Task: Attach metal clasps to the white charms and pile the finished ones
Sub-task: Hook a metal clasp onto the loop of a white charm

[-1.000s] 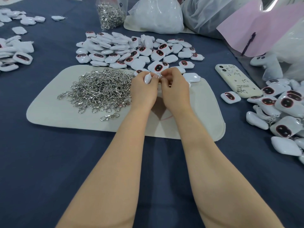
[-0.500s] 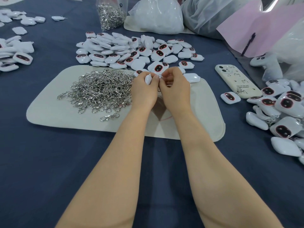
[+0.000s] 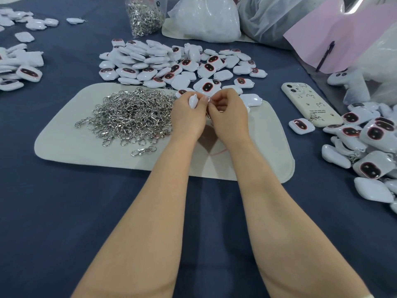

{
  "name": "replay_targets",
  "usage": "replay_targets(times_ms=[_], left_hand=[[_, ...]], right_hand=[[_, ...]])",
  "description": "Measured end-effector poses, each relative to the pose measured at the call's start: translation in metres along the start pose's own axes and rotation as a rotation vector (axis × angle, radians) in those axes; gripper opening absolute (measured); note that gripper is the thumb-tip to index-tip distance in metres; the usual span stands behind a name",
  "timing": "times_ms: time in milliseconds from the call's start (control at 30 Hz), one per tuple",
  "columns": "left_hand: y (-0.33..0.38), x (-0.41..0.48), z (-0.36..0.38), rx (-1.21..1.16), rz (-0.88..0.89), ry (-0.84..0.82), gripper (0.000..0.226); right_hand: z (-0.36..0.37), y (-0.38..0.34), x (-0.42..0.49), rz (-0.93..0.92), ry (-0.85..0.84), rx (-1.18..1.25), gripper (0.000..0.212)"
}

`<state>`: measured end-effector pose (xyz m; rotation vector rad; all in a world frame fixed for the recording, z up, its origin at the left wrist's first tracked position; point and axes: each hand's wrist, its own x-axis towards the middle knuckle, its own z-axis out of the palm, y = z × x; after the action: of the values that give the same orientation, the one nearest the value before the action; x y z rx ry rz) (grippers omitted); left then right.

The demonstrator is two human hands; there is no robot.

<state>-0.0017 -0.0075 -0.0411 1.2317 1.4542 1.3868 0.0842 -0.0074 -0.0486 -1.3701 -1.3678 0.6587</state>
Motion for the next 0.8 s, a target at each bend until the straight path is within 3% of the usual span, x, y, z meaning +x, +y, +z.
replay_targets(times_ms=[333, 800], left_hand=[[0.0004, -0.0005, 0.001, -0.008, -0.007, 0.001, 0.013], [0.002, -0.0019, 0.0, -0.005, -0.015, -0.008, 0.025]], right_hand=[[-0.0012, -0.001, -0.0001, -0.015, 0.042, -0.004, 0.014], [-0.0007, -0.0014, -0.0006, -0.031, 0.047, -0.045, 0.011]])
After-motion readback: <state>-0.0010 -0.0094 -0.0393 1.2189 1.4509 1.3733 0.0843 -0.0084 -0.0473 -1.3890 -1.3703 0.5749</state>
